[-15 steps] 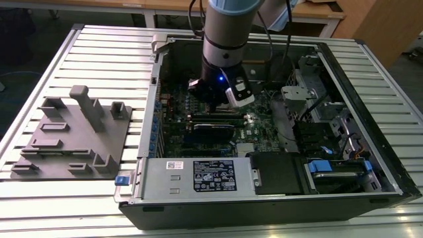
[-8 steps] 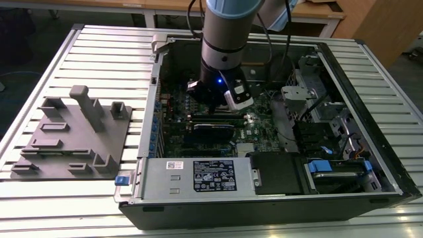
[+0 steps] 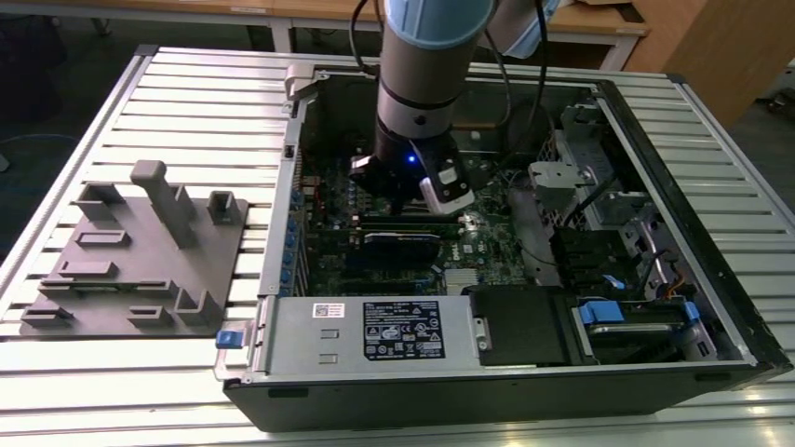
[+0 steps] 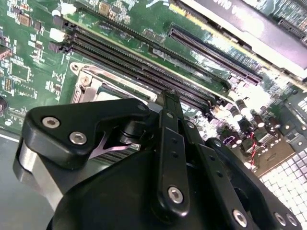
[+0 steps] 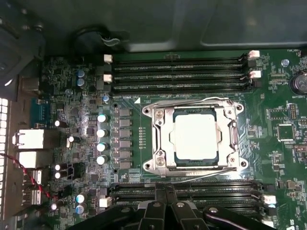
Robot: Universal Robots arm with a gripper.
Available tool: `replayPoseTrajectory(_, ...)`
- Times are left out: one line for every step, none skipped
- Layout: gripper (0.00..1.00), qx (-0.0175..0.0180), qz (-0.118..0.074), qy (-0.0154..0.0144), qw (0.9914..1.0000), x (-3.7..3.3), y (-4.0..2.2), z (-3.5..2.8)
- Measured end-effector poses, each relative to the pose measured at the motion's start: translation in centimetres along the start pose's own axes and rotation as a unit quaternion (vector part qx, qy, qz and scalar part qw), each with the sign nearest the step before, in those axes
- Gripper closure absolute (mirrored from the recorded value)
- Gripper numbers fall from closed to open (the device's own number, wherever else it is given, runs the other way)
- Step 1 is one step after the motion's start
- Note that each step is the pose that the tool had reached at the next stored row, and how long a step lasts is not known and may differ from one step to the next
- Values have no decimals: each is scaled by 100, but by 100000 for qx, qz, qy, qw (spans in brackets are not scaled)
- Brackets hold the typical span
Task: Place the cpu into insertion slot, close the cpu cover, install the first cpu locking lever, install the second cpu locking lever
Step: 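Install the second cpu locking lever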
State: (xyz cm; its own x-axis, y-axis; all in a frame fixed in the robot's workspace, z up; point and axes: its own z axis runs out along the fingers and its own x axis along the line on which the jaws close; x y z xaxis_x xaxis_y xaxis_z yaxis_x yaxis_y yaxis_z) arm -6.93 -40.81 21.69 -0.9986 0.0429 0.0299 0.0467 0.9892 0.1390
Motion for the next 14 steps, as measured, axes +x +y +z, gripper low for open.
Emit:
replayPoseTrajectory(89, -245, -4, 15, 100000, 1, 0, 0)
replayPoseTrajectory(89, -444, -15, 26, 99999, 2, -1, 1)
replayPoseTrajectory(89, -562, -16, 31, 99998, 3, -2, 0)
replayPoseTrajectory(89, -644, -16, 33, 99998, 4, -4, 0)
replayPoseTrajectory(89, -710, -19, 35, 99997, 5, -6, 0)
replayPoseTrajectory(89, -772, -23, 36, 99997, 6, -8, 0)
replayPoseTrajectory(89, -822, -26, 41, 99997, 8, -11, 0)
replayPoseTrajectory(89, -868, -27, 41, 99996, 11, -16, 0)
replayPoseTrajectory(89, -929, -31, 50, 99996, 15, -22, 1)
replayPoseTrajectory(89, -1055, -34, 57, 99994, 21, -27, 1)
replayPoseTrajectory(89, -1277, -32, 62, 99992, 28, -30, 1)
replayPoseTrajectory(89, -1513, -47, 77, 99989, 32, -33, 1)
replayPoseTrajectory(89, -1752, -57, 92, 99985, 35, -34, 1)
replayPoseTrajectory(89, -2020, -55, 105, 99980, 39, -36, 1)
